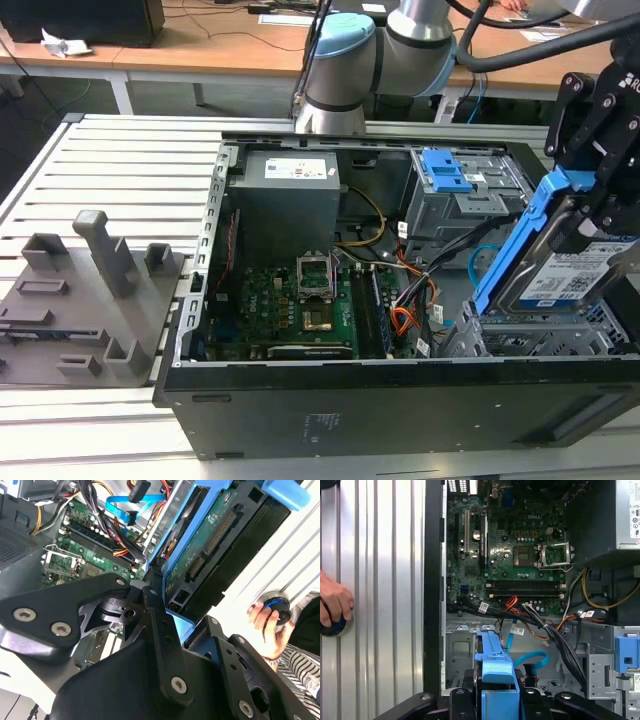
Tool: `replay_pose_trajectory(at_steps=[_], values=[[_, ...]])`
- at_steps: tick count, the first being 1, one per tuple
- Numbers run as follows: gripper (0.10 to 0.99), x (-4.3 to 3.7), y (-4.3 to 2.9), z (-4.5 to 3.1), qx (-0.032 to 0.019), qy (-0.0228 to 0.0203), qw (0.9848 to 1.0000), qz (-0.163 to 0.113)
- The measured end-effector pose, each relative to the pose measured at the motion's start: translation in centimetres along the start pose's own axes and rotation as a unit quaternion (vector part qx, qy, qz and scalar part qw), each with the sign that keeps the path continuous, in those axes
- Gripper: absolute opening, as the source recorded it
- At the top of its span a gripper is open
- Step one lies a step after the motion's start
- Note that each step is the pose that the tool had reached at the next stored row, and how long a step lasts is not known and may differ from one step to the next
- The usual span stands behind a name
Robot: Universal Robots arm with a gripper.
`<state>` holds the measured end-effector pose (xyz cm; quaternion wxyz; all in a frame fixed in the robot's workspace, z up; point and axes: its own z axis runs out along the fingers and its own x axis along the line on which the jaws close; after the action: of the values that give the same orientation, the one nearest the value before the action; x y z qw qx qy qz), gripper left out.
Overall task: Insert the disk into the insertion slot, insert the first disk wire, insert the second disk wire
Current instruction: 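Insert the disk into the insertion slot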
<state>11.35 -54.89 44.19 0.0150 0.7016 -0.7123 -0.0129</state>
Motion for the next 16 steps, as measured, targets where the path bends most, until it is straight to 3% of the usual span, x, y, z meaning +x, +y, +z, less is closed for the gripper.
replay_pose_trajectory(at_steps=[10, 16], values=[[0.369, -0.15, -0.24, 0.94, 0.0000, 0.0002, 1.0000, -0.004], [0.369, -0.15, -0.30, 2.31, 0.0000, 0.0002, 1.0000, -0.004]])
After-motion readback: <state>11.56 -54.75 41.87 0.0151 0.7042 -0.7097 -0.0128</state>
